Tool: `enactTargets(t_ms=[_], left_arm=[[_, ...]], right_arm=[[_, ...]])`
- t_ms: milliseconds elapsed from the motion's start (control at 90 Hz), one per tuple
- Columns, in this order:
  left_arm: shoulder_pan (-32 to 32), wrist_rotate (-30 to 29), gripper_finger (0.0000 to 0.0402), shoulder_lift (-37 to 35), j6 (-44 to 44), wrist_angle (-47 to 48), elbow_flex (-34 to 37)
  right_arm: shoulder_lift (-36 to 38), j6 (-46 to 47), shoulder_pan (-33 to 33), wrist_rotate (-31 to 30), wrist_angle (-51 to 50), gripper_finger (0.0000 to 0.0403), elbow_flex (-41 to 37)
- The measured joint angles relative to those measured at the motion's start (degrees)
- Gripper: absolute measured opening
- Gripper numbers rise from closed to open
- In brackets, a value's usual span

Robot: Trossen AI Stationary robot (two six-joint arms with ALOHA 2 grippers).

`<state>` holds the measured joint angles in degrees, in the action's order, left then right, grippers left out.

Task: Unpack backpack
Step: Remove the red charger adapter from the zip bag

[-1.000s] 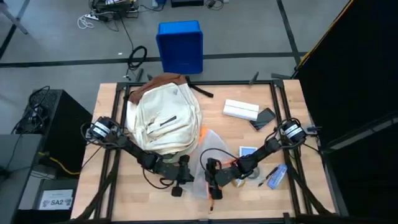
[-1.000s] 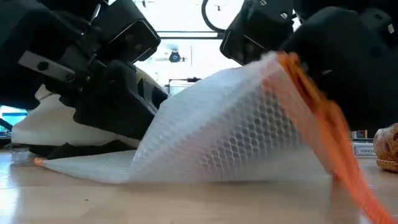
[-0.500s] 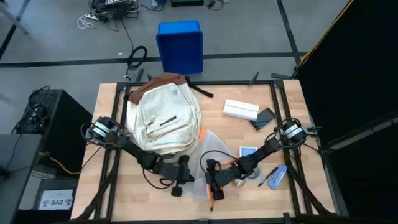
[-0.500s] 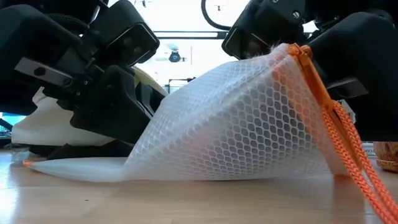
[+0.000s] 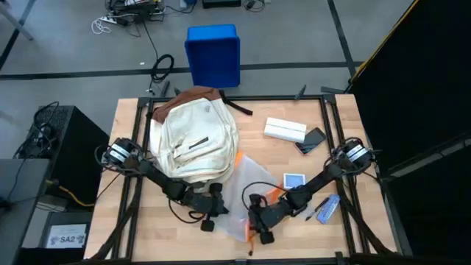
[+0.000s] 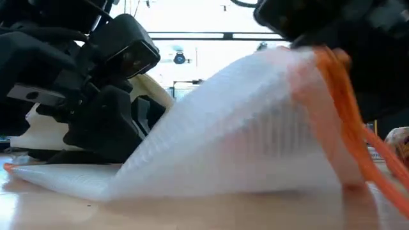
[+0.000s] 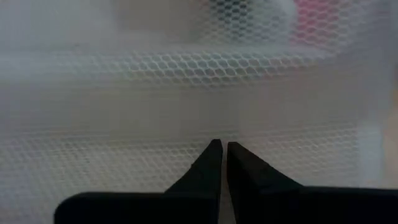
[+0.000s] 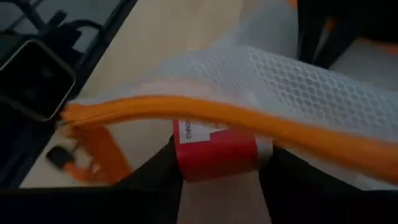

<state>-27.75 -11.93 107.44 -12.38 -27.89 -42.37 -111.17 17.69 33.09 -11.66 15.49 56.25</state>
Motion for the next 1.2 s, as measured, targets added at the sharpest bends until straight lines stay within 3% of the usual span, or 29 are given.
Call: enactTargets(t_ms=[222, 378, 467, 656, 744, 978, 1100, 1200], left_arm=[[0.0, 0.0, 0.0, -0.2, -0.9, 2.7, -0.1], [0.0, 1.6, 0.0, -0.2, -3.2, 5.7, -0.1], [0.1, 2.9, 0.0, -0.2, -3.2, 5.7, -0.1], [0.1, 3.9, 0.0, -0.2, -3.0, 3.1, 0.1], [0.0, 4.3, 0.0, -1.2, -2.2, 2.7, 0.2], [0.0, 6.3, 0.0, -5.4, -1.3, 4.0, 0.4], [0.0, 6.3, 0.0, -5.9, -1.4, 4.3, 0.4], [0.0, 6.3, 0.0, -6.1, -1.0, 3.8, 0.4]], right_arm=[[8.1, 8.8, 4.1, 0.9, -14.7, 0.0143, 0.0], [16.6, 12.5, 7.7, 0.5, -19.8, 0.0143, 0.0], [21.0, 11.5, 9.8, -5.2, -22.3, 0.0143, 0.0], [26.0, 9.3, 10.9, -26.1, -31.8, 0.0142, 0.1], [26.1, 12.7, 8.2, -30.1, -38.1, 0.0143, 0.0], [25.3, 29.0, -5.3, -32.2, -50.9, 0.0145, -3.3], [25.2, 29.4, -13.7, -27.1, -50.1, 0.0144, -7.8], [25.2, 26.4, -19.2, -20.6, -43.3, 0.0156, -12.7]])
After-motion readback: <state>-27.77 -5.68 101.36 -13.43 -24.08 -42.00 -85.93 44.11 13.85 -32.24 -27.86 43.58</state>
